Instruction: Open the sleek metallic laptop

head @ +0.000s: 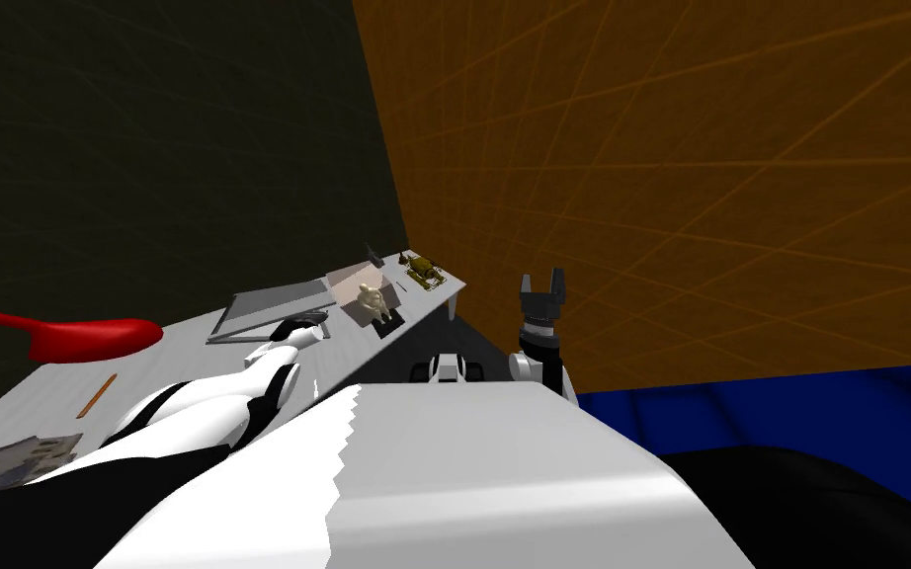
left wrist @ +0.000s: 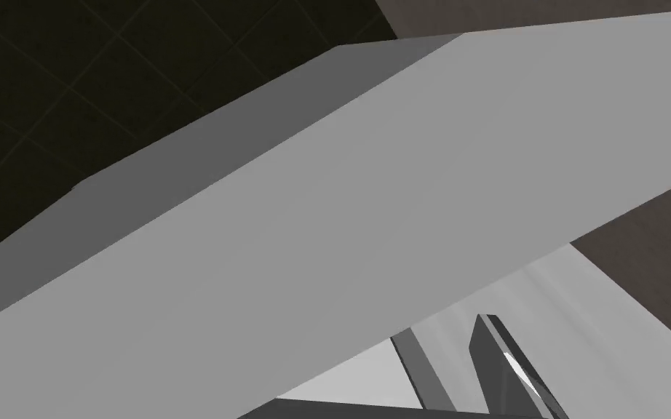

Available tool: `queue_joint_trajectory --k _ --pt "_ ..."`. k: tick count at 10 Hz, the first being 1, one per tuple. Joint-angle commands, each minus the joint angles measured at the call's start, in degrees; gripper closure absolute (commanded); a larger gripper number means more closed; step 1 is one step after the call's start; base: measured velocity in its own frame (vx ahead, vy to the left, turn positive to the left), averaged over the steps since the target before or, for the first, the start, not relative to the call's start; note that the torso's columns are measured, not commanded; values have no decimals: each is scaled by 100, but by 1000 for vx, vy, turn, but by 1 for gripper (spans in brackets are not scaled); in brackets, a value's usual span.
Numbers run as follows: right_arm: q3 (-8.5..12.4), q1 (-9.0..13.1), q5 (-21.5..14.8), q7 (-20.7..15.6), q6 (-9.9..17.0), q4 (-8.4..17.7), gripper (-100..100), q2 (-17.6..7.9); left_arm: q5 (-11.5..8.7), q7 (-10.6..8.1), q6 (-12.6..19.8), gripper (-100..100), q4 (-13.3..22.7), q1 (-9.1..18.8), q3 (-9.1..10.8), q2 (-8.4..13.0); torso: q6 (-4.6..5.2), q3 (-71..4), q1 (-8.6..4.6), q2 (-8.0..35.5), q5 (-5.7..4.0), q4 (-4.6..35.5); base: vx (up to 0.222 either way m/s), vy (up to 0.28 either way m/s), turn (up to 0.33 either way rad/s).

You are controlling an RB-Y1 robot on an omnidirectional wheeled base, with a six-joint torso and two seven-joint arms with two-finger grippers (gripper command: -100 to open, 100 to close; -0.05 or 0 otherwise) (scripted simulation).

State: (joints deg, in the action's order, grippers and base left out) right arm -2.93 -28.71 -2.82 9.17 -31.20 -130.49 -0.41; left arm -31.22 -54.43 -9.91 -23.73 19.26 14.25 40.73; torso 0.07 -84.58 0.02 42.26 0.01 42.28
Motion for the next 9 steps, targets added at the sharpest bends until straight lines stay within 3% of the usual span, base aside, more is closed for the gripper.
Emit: queue_joint_trajectory --k 1,2,3,4,5,6,8,9 --pt "1 -1 0 0 0 0 0 0 -13 120 407 -100 -233 -77 264 -14 -8 0 -1 0 -3 2 6 3 18" --pt "1 -1 0 0 0 0 0 0 -43 38 622 -100 -107 28 283 188 -8 2 -9 5 -8 4 7 2 -226" --pt "0 0 0 0 0 0 0 0 -43 38 808 -100 -107 28 283 188 12 0 -10 -1 -8 5 5 8 -110" --pt "1 -1 0 0 0 0 0 0 -75 -37 1009 -100 17 128 298 386 2 -3 -9 -6 -7 2 12 4 -207" --pt "0 -1 0 0 0 0 0 0 -75 -37 1223 -100 17 128 298 386 11 -5 -10 -8 -10 3 12 10 -97" --pt "1 -1 0 0 0 0 0 0 -107 -106 1370 -100 141 223 307 581 1 -5 -10 -7 -8 1 13 14 -183" --pt "1 -1 0 0 0 0 0 0 -107 -106 1629 -100 141 223 307 581 -1 -2 -8 -3 -6 2 12 13 -57" --pt "1 -2 0 0 0 0 0 0 -139 -168 1874 -100 264 314 311 770 -8 2 -6 2 -3 1 14 11 -220"
